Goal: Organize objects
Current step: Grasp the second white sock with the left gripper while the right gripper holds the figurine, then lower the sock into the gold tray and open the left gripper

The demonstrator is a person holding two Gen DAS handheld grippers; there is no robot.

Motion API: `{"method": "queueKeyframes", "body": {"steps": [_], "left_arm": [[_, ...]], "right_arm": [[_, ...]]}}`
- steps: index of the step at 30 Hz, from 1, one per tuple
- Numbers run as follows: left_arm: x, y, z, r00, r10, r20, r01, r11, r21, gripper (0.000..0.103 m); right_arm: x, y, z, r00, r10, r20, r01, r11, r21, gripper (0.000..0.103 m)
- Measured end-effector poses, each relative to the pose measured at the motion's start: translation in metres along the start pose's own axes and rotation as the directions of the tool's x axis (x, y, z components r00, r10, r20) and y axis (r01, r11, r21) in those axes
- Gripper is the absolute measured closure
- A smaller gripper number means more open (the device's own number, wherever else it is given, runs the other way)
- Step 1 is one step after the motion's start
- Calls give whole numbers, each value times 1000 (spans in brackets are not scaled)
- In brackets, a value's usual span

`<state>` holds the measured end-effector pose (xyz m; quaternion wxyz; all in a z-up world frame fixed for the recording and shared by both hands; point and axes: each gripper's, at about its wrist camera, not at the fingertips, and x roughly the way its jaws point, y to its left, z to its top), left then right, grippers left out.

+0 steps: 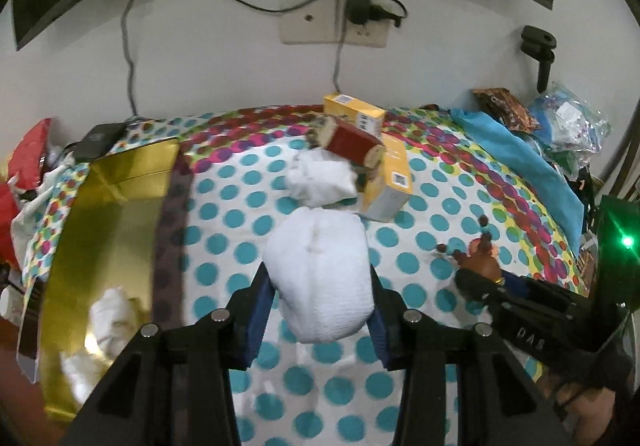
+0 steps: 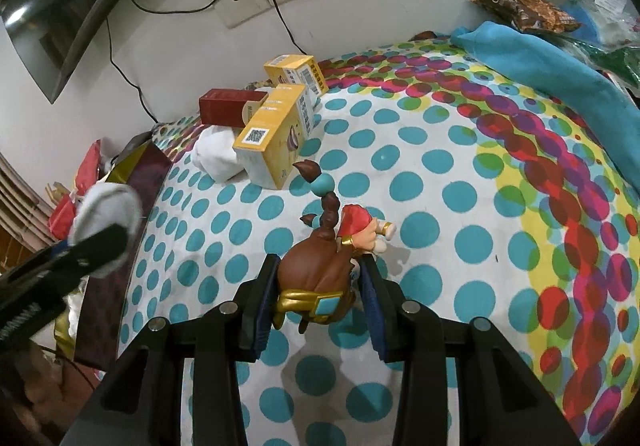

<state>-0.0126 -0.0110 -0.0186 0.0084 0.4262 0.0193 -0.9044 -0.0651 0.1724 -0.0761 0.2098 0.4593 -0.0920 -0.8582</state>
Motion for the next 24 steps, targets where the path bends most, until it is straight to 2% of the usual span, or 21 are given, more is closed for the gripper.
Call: {"method": "queueKeyframes", "body": {"steps": [9,14,19,24], "left_arm": [[-43,67,-15,994,101,35,-98,992,-81,60],[-58,104,-28,987,157,27,-153,982,-111,60],[-59,129,-50,986,167,-16,-167,978,-126,60],[-52,136,-68,985,163,-52,-168,979,-113,60]], "right_arm": [[-9,2,-9,1000,-18,-5,18,1000,8,67],[-15,7,-13,1000,-24,6,24,1000,7,67],[-19,17,-16,1000,-26,6,26,1000,-5,67],[-21,28,-19,1000,-30,8,30,999,-14,67]]}}
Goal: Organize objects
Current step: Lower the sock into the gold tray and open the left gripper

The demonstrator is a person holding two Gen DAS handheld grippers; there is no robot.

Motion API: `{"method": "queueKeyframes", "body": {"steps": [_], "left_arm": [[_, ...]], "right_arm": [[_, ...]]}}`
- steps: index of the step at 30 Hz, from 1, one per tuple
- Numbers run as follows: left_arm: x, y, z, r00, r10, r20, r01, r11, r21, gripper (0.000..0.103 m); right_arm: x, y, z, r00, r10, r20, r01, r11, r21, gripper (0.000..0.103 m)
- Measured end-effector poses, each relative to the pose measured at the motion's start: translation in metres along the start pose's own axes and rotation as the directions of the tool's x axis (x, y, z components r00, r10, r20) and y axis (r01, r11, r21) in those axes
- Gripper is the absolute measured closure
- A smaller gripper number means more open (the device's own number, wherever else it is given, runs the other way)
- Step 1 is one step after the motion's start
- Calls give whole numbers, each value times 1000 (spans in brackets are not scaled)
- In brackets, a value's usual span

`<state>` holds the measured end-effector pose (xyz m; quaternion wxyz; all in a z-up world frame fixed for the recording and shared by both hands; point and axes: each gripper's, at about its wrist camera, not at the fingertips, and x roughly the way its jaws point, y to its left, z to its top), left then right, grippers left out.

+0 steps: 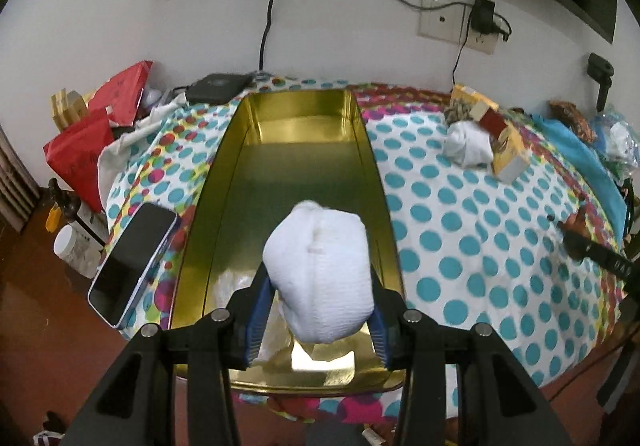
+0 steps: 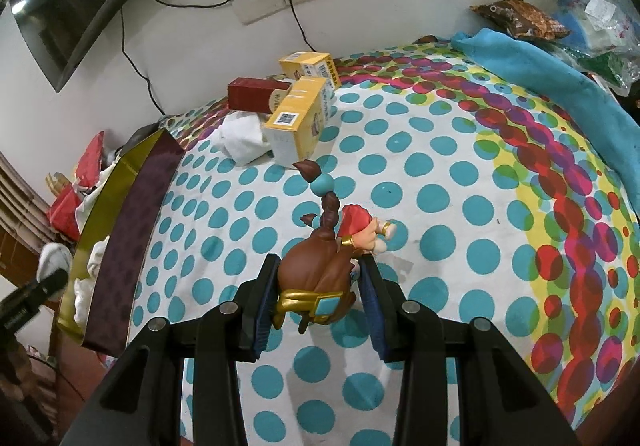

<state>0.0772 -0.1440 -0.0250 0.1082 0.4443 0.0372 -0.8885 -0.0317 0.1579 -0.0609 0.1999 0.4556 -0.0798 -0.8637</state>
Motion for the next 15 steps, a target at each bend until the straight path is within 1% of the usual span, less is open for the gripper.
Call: {"method": "queueKeyframes", "body": {"steps": [1,9,12,15], "left_arm": [[4,0,-3,1000,-5,-16,5,1000,2,60],[25,1,-12,998,-36,-59,36,999,-5,60],[34,3,-14,996,-40,-83,39,999,-11,60],[38,4,-15,995,-38,-89,38,999,-9,59]], "right_arm": [[-1,2,0,1000,1,1,-1,1000,-3,67],[-9,13,-3,1000,-10,1,10,1000,-23,66],[-12,15,-3,1000,-15,3,15,1000,-27,66],[-14,19,-3,1000,-21,5,21,999,-29,66]]}}
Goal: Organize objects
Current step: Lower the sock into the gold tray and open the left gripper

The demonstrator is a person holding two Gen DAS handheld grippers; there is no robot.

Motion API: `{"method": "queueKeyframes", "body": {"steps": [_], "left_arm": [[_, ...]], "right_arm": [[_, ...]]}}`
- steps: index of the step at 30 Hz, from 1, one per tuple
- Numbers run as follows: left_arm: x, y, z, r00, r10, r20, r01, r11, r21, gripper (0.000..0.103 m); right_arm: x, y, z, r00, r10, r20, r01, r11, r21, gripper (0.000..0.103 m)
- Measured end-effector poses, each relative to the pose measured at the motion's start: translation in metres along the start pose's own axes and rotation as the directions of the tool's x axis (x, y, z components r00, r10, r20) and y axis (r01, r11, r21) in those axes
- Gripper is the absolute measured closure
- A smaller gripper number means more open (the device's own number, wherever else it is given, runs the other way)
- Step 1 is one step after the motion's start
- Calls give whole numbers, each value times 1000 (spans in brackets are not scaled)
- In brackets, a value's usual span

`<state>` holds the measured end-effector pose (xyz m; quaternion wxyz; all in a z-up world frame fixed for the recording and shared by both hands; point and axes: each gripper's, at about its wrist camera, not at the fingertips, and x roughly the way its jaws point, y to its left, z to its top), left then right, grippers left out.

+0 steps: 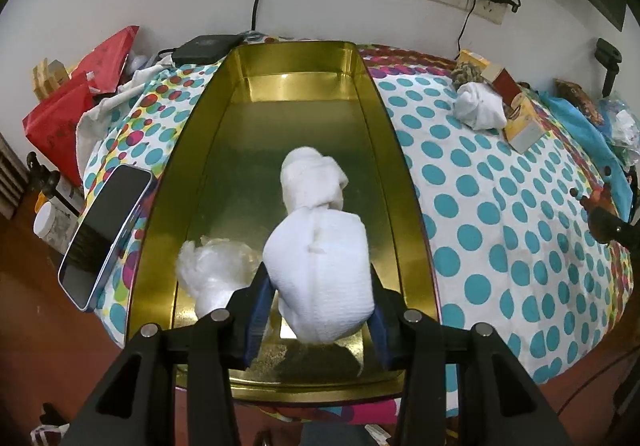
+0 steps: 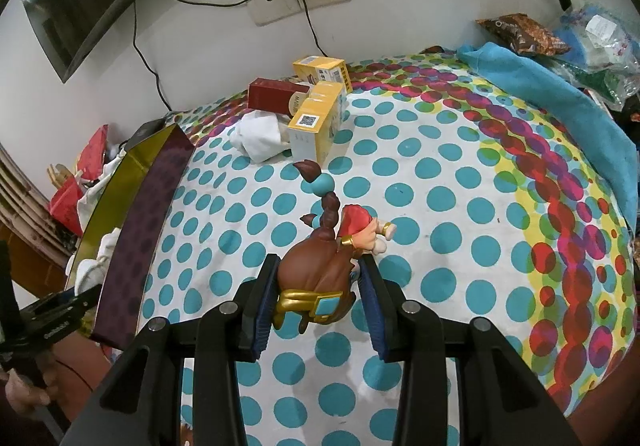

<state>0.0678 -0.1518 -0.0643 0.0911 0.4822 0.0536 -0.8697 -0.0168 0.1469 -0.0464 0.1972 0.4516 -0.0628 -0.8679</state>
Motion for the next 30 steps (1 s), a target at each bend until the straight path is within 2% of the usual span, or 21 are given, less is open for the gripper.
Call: {"method": "queueKeyframes", "body": {"steps": [14,15,19,30], "left_arm": [[4,-4,-1,1000,-20,-20,21,999,28,51],[3,-4,-1,1000,-13,-17,14,999,32,48],[-2,-6,-2,1000,25,5,-26,998,53,45],[-21,-7,-2,995,80,53,-84,994,76,43]], "right_arm": [[4,20,-4,1000,-3,-17,3,999,-33,66],[4,21,-4,1000,-3,-16,2,999,-35,66],[5,25,-5,1000,-1,-21,0,999,-40,66],[5,46,0,1000,24,-16,-26,995,-92,66]]}}
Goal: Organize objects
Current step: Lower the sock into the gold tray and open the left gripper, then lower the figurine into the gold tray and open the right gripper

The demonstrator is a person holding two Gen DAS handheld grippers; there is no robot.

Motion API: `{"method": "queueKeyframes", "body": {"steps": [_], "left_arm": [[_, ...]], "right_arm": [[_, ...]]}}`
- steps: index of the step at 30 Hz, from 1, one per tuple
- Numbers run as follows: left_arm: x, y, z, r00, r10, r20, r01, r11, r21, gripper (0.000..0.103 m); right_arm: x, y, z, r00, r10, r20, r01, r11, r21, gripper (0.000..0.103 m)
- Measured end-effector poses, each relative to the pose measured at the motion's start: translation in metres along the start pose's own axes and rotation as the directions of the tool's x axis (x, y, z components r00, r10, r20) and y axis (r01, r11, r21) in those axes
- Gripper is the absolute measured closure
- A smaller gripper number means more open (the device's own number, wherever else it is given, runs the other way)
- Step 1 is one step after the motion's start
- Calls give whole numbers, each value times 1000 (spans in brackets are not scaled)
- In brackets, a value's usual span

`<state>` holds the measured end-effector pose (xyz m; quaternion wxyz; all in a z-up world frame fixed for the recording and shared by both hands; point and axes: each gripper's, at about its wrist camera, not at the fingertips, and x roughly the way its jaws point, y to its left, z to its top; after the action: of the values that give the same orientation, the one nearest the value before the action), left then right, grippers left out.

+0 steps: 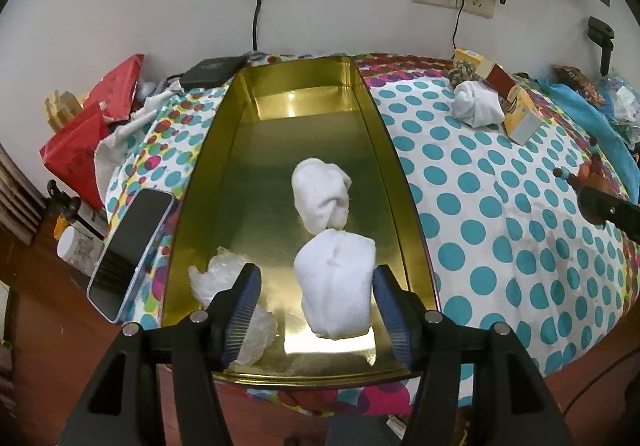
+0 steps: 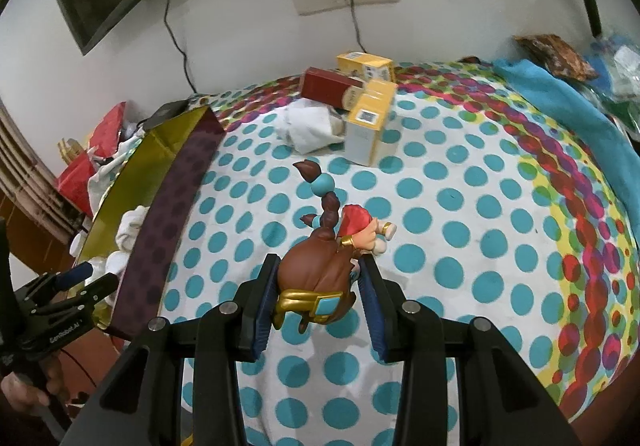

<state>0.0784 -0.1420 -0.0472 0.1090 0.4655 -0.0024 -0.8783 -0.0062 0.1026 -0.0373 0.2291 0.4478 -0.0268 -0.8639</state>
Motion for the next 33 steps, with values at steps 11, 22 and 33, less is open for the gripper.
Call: {"method": "queueKeyframes", "body": {"steps": [11,22,33], "left_arm": [[-35,42,-2,997,41,72,-36,997,-72,43],[-49,105,-14,992,97,75,-79,974,-213,43],[-44,131,-26,993,100,60,-80,958,-274,43]], "right_arm": [[9,73,24,995,96,0,-95,984,-152,66],[28,181,25,970,233,-74,-244,907,-344,67],[75,250,7,943,259,-208,-325,846,-423,67]]}}
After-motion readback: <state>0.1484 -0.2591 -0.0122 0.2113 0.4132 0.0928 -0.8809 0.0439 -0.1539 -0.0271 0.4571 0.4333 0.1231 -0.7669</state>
